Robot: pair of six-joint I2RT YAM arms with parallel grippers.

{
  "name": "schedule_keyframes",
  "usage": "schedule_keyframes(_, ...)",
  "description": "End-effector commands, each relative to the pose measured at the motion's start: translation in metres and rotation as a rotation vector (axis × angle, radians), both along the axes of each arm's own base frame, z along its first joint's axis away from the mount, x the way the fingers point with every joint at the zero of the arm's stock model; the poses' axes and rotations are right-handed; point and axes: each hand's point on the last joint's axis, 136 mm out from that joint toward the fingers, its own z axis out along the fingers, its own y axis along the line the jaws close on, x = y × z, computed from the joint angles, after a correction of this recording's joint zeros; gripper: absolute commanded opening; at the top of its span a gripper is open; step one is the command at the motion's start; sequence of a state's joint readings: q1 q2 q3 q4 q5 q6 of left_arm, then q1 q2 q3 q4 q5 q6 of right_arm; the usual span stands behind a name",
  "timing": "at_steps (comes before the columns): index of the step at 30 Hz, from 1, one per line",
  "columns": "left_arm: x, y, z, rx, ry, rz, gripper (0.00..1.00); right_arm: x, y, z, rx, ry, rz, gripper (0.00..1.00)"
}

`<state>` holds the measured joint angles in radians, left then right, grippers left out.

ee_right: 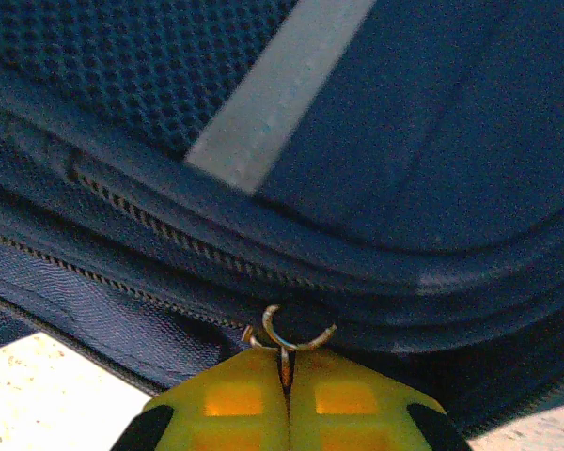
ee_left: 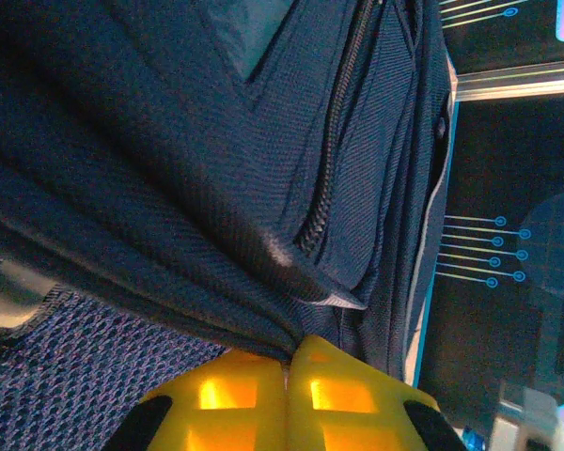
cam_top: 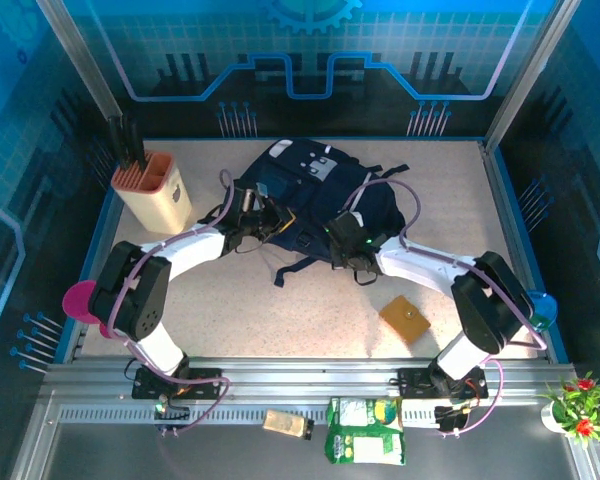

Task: Pack the student bag
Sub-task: Zip the student bag at the top-center of the table.

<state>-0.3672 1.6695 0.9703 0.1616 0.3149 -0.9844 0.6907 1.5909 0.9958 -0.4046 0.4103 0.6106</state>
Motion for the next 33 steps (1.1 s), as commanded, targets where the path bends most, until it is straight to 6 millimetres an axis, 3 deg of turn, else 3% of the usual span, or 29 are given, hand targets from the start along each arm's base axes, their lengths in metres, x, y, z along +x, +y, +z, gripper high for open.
schedule_keyframes(1, 0.027, 0.019, 0.019, 0.028, -0.092, 0.047, 0.00, 0.004, -0.047, 0.024, -0.208, -0.067, -0.038, 0.03)
schedule_keyframes(4, 0.030, 0.023, 0.013, 0.032, -0.082, 0.054, 0.00, 0.006, -0.066, 0.025, -0.233, -0.064, -0.071, 0.02)
schedule_keyframes(7, 0.032, 0.026, 0.010, 0.039, -0.082, 0.055, 0.00, 0.012, -0.060, 0.035, -0.200, -0.095, -0.050, 0.02)
schedule_keyframes(9, 0.032, 0.029, 0.010, 0.034, -0.084, 0.055, 0.00, 0.018, -0.044, 0.045, -0.149, -0.118, 0.003, 0.01)
schedule_keyframes(14, 0.022, 0.043, 0.016, -0.013, -0.090, 0.072, 0.32, 0.031, 0.013, 0.074, -0.029, -0.168, 0.187, 0.00)
schedule_keyframes(19, 0.004, 0.055, 0.025, -0.083, -0.086, 0.077, 0.48, 0.033, 0.063, 0.093, 0.093, -0.166, 0.314, 0.00)
schedule_keyframes(26, -0.014, 0.048, 0.030, -0.243, -0.061, 0.104, 0.54, 0.027, 0.110, 0.103, 0.219, -0.132, 0.397, 0.00)
schedule_keyframes(33, -0.012, 0.034, 0.018, -0.365, -0.038, 0.119, 0.50, 0.020, 0.130, 0.099, 0.281, -0.095, 0.418, 0.00)
